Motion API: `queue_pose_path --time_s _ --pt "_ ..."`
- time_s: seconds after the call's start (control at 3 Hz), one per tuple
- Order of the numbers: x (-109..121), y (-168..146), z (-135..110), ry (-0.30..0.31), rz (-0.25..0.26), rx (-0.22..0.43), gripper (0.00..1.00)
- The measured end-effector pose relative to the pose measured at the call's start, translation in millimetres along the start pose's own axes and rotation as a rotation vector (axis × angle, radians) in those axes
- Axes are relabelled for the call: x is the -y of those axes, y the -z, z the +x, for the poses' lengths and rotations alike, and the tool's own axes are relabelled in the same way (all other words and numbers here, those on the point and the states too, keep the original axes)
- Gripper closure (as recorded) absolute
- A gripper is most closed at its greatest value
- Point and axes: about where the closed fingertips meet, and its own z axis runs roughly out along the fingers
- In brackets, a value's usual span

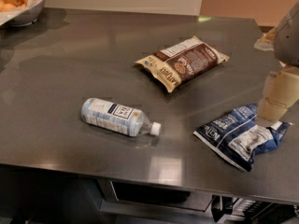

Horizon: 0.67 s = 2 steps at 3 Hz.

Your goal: Pick brown chip bag

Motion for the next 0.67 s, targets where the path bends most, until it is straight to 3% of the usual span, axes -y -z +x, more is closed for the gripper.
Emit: queue_pose_path --time_s 0.67 --pt "8.4 -4.5 1.0 0.013 0.004 -0.025 0.00"
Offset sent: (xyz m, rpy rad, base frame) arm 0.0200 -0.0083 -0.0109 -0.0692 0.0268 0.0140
